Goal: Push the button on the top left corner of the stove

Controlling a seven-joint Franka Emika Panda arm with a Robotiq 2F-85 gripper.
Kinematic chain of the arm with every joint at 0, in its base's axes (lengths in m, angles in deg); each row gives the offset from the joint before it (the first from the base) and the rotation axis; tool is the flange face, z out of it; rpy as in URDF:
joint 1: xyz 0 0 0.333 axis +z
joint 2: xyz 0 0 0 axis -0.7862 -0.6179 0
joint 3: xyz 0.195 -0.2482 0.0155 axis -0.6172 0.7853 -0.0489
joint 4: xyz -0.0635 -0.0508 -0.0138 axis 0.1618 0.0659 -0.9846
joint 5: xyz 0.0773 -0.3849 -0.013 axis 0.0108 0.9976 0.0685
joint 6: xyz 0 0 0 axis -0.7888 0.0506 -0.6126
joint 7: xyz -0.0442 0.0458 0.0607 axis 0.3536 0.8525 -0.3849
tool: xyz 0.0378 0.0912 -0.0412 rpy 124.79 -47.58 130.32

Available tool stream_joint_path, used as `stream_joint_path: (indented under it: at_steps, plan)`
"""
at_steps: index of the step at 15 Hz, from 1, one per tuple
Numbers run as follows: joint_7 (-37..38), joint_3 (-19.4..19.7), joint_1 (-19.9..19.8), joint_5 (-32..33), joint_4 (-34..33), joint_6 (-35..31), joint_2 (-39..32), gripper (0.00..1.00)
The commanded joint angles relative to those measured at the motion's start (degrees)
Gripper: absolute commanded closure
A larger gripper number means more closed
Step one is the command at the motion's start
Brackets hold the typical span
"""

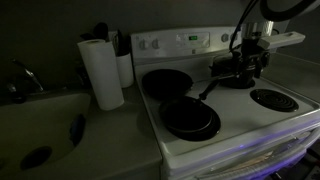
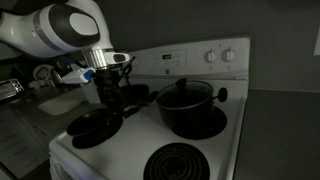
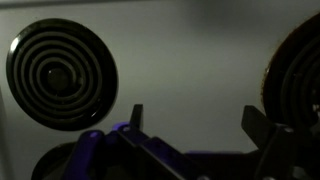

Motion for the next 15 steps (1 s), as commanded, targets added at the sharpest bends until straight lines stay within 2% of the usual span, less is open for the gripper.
stream_joint_path:
  at_steps: [1, 10, 14, 15]
  plan:
    - [-2.43, 0.17, 0.82, 0.87, -3.77, -5.02, -3.24, 0.0]
    - [-8.98, -0.18, 3.68, -0.26, -8.44, -21.67, -8.22, 0.0]
    - [-11.75, -0.25, 5.01, -1.3, -11.17, -26.69, -10.8, 0.0]
    - [-12.42, -0.25, 5.25, -1.75, -11.86, -27.61, -11.42, 0.06]
